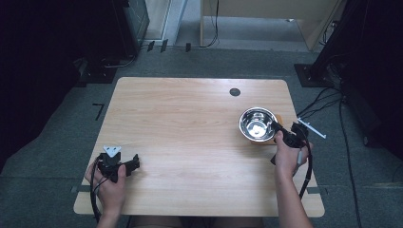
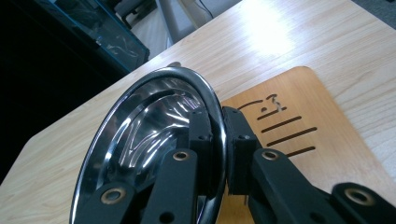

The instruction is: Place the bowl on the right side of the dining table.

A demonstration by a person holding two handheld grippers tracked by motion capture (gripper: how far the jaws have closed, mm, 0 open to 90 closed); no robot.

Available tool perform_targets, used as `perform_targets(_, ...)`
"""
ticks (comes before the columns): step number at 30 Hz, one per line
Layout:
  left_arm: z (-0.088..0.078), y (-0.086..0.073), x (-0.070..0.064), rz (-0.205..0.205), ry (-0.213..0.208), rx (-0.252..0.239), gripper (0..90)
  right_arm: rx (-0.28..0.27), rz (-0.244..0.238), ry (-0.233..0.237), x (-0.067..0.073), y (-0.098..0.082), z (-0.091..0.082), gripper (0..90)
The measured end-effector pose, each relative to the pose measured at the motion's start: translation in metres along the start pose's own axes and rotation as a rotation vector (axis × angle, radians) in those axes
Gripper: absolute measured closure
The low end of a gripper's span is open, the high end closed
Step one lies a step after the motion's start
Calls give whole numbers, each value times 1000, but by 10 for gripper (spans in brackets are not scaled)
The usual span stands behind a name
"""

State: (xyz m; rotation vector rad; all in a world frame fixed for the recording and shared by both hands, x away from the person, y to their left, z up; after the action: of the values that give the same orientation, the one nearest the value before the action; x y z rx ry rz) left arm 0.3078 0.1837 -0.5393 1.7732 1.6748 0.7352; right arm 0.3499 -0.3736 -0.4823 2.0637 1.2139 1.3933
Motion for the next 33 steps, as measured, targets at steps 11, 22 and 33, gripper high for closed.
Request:
perform_targets(11, 0, 0, 0, 0, 0, 0, 74, -10, 45, -46, -16, 9, 11, 848)
perform_targets(22, 0, 0, 0, 0, 0, 0, 75, -4, 76, -94, -35, 11, 22, 849)
perform_targets(33, 0, 0, 0, 0, 0, 0, 74, -15, 98, -120, -46, 13, 26, 849)
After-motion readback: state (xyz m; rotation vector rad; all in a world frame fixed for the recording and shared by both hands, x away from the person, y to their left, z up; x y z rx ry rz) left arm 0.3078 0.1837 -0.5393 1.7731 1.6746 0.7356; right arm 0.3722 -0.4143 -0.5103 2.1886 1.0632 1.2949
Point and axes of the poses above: each handheld gripper's, and its own axes: z roughly forward along the jaws, y roughly out of its top, x roughly to its left, the point moved 3 cm from there along z, roughly forward along the jaws, and after that the axes turned 1 degree about -x, right-handed, at the moved point
